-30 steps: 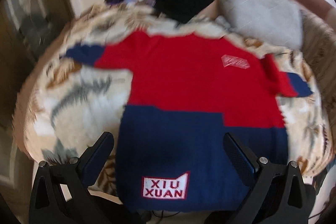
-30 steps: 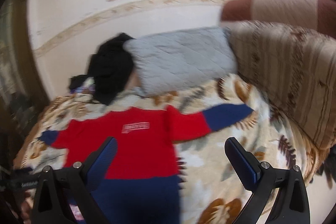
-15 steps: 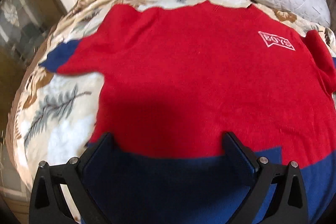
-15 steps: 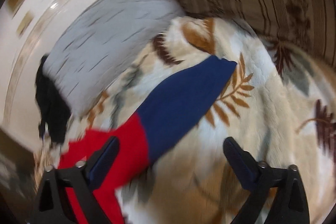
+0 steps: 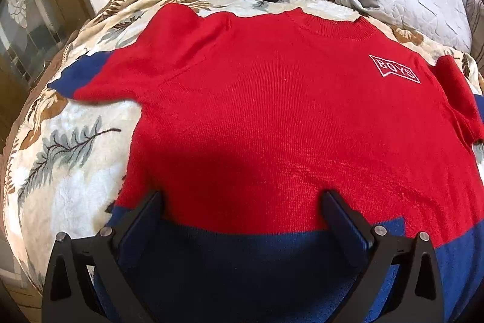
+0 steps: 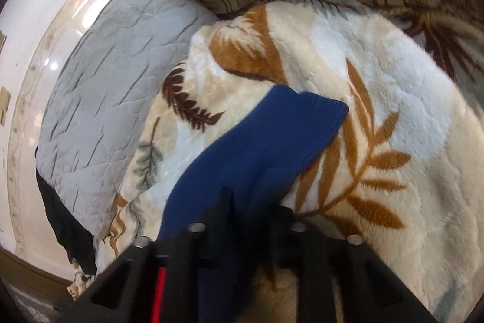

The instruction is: Fold small clothes

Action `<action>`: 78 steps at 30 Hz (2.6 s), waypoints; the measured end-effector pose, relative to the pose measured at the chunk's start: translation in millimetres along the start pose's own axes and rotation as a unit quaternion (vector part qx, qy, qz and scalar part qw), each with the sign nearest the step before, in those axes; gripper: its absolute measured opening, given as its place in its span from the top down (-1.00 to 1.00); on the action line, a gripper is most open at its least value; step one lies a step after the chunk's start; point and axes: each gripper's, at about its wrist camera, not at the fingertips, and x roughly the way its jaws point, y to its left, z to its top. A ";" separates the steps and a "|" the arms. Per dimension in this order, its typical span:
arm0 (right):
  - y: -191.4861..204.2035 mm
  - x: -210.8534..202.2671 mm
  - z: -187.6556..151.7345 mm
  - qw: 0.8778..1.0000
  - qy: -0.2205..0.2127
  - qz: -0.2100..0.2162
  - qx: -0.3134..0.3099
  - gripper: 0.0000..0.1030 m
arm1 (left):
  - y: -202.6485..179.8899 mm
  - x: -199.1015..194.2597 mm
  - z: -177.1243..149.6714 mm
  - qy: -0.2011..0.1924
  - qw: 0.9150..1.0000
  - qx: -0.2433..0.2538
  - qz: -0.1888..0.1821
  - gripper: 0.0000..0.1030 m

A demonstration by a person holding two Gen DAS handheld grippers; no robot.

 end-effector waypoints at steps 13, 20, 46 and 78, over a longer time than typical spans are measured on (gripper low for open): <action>190.1 -60.6 -90.1 0.958 0.018 0.221 -0.184 0.77 | 32.7 -24.8 55.9 -0.050 0.998 -0.023 0.037 -1.00; 269.6 -29.8 -217.7 0.910 0.158 0.298 -0.240 0.77 | 71.6 -13.1 52.5 -0.041 0.996 -0.062 0.047 -1.00; 152.8 -52.6 -106.9 0.967 0.065 0.223 -0.106 -0.46 | -95.3 62.6 118.9 0.041 0.977 0.030 -0.205 -0.01; 226.1 33.5 -256.3 0.890 0.304 0.111 -0.321 0.40 | 180.0 -14.2 100.8 -0.010 0.999 -0.029 -0.029 -0.20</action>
